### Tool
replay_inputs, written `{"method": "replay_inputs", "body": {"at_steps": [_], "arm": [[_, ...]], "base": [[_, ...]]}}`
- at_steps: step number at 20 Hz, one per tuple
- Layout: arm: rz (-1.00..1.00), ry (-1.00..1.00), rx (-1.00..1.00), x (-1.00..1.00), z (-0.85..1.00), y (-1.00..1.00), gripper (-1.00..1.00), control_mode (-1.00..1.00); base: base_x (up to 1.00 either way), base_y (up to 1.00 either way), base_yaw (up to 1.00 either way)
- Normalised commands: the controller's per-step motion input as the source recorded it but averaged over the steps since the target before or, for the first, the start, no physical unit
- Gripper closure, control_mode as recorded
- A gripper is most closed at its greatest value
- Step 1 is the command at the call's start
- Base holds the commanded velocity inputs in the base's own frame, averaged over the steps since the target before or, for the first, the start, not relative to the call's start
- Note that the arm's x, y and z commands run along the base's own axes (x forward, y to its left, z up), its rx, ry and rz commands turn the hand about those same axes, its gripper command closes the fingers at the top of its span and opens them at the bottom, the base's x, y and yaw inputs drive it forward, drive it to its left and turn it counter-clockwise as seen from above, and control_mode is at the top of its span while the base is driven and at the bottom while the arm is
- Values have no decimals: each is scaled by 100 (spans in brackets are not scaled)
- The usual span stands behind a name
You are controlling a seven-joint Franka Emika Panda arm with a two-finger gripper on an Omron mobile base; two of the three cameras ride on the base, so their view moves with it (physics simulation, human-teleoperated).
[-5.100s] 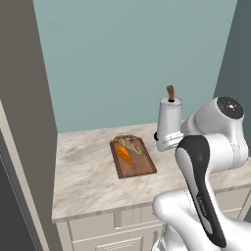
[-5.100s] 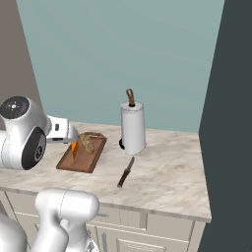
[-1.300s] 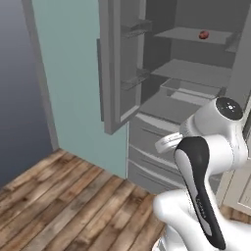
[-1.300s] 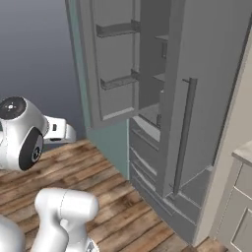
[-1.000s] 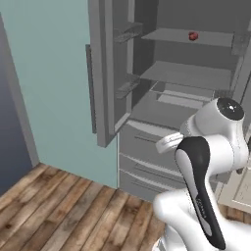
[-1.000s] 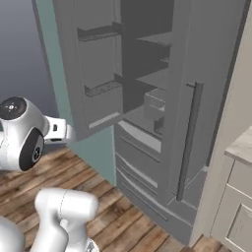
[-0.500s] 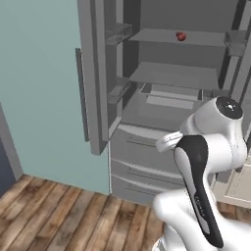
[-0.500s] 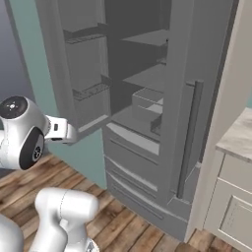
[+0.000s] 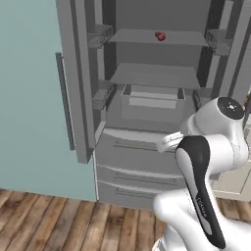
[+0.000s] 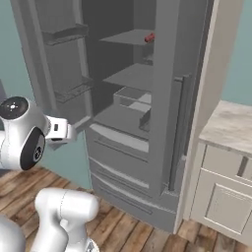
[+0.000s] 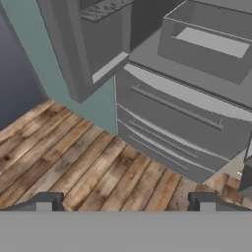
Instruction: Retrieve the sausage and cheese from the fridge and place them on the cutting board on the counter.
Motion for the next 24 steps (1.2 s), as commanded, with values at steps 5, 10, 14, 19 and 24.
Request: {"method": "replay_inputs", "body": {"at_steps": [5,10,14,19,24], "arm": [[0,0,0,0,0,0,-100,100],[0,0,0,0,0,0,-100,100],[0,0,0,0,0,0,-100,100],[0,0,0,0,0,0,-100,100],[0,0,0,0,0,0,-100,100]], "base": [[29,19,-42],[40,45,-36],[53,39,-30],[74,55,-17],[38,0,-23]]}}
